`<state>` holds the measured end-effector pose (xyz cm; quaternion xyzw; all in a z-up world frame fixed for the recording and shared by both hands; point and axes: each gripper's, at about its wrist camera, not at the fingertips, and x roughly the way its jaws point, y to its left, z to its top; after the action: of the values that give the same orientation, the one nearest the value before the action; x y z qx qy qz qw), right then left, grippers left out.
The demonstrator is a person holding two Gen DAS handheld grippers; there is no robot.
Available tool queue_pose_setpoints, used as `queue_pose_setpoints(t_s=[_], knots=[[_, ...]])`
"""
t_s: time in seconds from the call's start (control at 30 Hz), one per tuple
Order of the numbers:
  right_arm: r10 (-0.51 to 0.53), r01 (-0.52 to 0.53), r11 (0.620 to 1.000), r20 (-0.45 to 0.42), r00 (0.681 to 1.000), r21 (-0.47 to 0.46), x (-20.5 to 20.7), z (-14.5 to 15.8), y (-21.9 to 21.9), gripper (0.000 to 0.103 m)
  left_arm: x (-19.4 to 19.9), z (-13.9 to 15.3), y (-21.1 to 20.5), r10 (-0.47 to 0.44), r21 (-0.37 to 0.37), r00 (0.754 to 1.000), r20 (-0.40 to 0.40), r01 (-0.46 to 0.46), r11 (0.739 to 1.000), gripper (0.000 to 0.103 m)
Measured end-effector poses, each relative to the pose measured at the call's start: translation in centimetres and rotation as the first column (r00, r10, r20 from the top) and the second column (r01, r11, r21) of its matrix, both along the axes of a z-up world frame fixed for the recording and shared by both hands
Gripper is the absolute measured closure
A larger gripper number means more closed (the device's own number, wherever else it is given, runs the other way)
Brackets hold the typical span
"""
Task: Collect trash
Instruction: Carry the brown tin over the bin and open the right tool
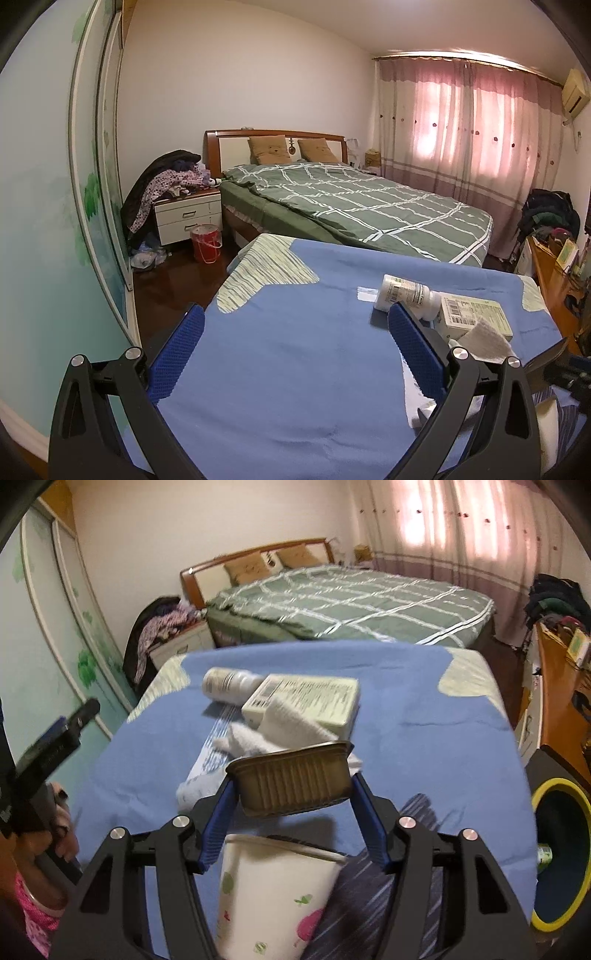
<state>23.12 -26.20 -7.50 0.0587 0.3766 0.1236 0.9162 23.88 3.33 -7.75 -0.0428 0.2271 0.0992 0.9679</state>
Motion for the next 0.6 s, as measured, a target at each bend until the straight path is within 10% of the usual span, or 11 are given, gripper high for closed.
queue_pose_setpoints(t_s=[0.37,0.6], knots=[[-0.280,0.280,0.960,0.066,0.958,0.003,-4.1,-0.4,-7.7,0.044,-0.3,-0.1,-0.6,-0.018,0.011,1.000,-0.007,0.018,1.000,0.005],[-0.586,0.589,0.808,0.078,0.806,-0.010,-6.7,-2.4,-16.4,0.044,-0.5,-0.2,-1.2,-0.028,0.027,1.000,-0.010,0.028,0.999,0.005]])
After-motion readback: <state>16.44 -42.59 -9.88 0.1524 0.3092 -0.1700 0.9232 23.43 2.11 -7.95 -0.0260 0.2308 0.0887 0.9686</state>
